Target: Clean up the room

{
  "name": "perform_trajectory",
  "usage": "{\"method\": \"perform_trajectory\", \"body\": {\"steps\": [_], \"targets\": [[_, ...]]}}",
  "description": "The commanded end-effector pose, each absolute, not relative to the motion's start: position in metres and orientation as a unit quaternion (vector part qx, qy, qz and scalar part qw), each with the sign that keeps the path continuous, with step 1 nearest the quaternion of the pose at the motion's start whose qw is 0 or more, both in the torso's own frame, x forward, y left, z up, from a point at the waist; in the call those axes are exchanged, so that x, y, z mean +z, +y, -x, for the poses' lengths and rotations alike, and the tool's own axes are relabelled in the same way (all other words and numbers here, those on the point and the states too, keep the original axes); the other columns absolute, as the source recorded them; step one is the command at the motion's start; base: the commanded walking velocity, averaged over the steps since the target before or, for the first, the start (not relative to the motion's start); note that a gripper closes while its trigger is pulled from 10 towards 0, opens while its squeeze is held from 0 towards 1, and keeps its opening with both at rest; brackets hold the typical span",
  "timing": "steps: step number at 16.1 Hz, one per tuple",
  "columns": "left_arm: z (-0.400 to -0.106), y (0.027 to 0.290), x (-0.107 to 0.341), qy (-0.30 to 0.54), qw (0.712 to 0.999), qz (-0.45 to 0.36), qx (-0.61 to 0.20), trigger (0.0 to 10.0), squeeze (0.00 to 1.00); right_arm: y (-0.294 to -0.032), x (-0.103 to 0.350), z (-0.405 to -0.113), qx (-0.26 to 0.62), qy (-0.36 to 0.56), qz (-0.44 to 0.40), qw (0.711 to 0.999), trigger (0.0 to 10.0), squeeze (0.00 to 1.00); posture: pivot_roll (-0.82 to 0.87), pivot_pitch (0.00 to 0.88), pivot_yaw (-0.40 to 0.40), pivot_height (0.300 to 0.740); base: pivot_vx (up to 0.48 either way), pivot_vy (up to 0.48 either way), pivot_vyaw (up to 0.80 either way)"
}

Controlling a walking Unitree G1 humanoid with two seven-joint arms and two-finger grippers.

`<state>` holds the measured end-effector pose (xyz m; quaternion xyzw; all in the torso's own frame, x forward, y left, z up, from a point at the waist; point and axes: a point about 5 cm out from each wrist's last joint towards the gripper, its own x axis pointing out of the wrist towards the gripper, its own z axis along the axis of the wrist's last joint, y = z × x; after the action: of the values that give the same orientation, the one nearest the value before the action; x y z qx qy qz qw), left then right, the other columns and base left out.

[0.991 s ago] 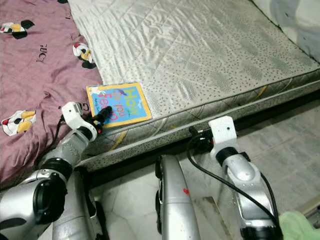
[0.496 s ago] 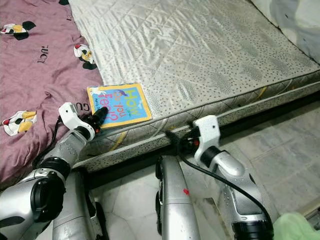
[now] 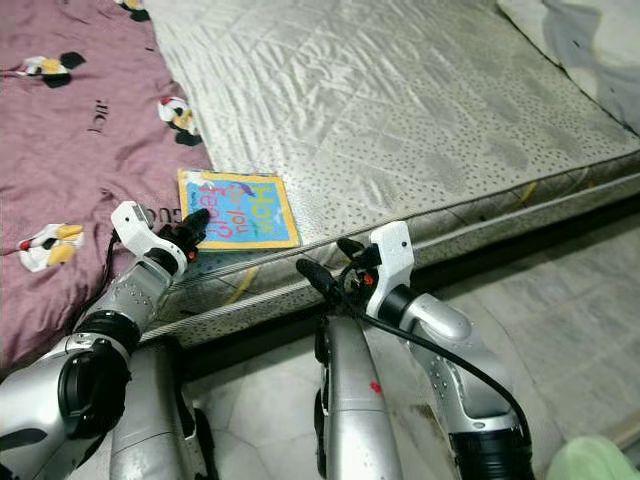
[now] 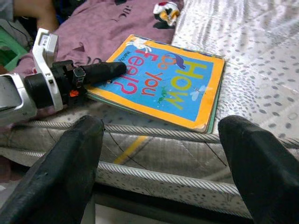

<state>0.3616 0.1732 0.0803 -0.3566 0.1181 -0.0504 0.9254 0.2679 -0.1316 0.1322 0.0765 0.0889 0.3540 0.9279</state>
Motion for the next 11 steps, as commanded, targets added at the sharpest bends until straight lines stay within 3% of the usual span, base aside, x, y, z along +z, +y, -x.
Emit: {"method": "perform_trajectory", "body": {"steps": [1, 5, 7, 11], "targets": [[-0.364, 0.178, 0.085, 0.113, 0.936, 0.331, -0.046, 0.0, 0.00, -0.133, 0.128, -0.271, 0.337, 0.094, -0.075, 0.934, 10.0, 0.00, -0.17, 0.105, -0.020, 0.522, 0.000, 0.000, 0.00], [-0.378, 0.179, 0.116, 0.046, 0.954, 0.286, -0.075, 0.0, 0.00, -0.127, 0.124, -0.280, 0.318, 0.084, -0.072, 0.942, 10.0, 0.00, -0.12, 0.087, -0.009, 0.522, 0.000, 0.000, 0.00], [-0.391, 0.189, 0.160, -0.050, 0.963, 0.253, -0.074, 0.0, 0.00, -0.121, 0.125, -0.288, 0.309, 0.070, -0.066, 0.946, 10.0, 0.00, -0.09, 0.067, -0.009, 0.522, 0.000, 0.000, 0.00], [-0.390, 0.209, 0.243, -0.220, 0.967, 0.084, -0.096, 0.0, 0.00, -0.112, 0.129, -0.304, 0.273, 0.030, -0.057, 0.960, 10.0, 0.00, -0.03, 0.029, 0.000, 0.522, 0.000, 0.000, 0.00]]}}
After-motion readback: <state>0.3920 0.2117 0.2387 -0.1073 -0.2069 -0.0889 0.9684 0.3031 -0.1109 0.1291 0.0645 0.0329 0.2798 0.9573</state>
